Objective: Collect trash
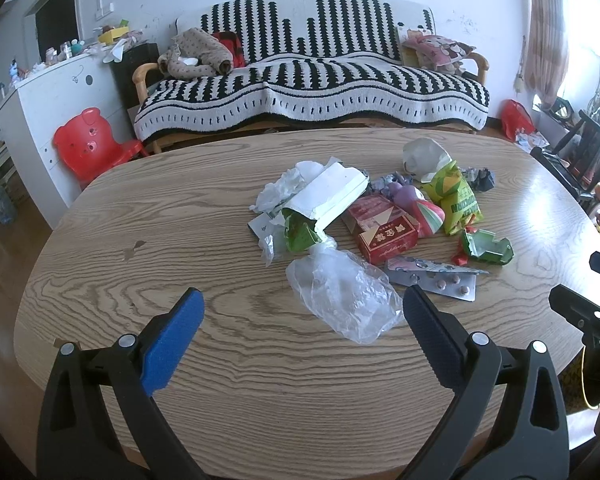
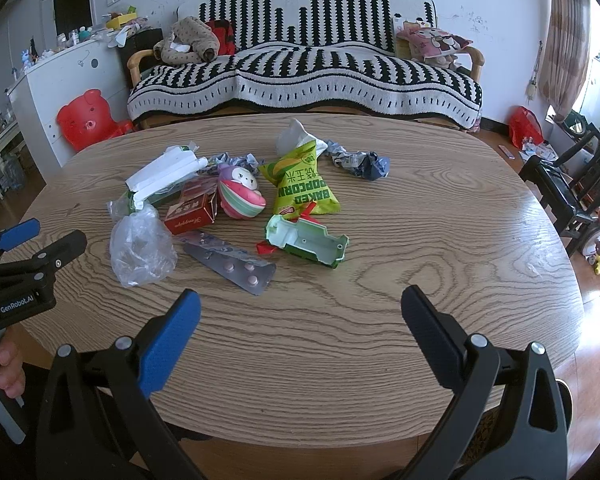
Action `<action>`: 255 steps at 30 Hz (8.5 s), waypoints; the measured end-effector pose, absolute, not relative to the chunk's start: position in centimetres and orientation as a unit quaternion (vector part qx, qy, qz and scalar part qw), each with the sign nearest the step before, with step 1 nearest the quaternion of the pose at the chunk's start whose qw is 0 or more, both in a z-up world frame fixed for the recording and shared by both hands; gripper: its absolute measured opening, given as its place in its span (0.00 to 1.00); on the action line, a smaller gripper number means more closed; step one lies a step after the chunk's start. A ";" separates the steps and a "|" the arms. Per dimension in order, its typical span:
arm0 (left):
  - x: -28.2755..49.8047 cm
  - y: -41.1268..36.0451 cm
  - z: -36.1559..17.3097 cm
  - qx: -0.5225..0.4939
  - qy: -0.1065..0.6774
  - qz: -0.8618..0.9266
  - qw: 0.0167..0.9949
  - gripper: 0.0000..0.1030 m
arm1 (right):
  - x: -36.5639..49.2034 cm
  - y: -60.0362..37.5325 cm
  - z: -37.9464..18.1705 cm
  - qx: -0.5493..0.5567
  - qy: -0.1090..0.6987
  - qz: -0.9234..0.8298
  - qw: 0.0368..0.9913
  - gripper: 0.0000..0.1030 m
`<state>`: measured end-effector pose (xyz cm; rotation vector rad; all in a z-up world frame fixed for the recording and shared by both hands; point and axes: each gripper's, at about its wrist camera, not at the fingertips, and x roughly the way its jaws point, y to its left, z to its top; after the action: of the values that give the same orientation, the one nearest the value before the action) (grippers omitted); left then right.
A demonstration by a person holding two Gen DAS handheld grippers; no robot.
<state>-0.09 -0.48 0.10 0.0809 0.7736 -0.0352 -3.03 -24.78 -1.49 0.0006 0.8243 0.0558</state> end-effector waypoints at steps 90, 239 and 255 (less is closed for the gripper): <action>14.2 2.2 -0.1 0.015 0.396 -0.131 0.909 0.37 | 14.1 -25.8 -4.3 0.037 0.416 0.112 0.902 0.46; 6.3 2.4 -5.2 -0.054 0.419 -0.048 0.905 0.16 | 7.6 -26.2 -6.0 0.082 0.439 0.022 0.894 0.77; 5.4 0.8 -3.3 -0.044 0.402 -0.058 0.913 0.16 | 4.6 -28.8 -3.5 0.079 0.418 0.018 0.905 0.77</action>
<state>5.36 0.78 -3.27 -0.0906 0.8275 -0.1199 4.63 -28.83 -3.48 0.1626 0.8640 0.0372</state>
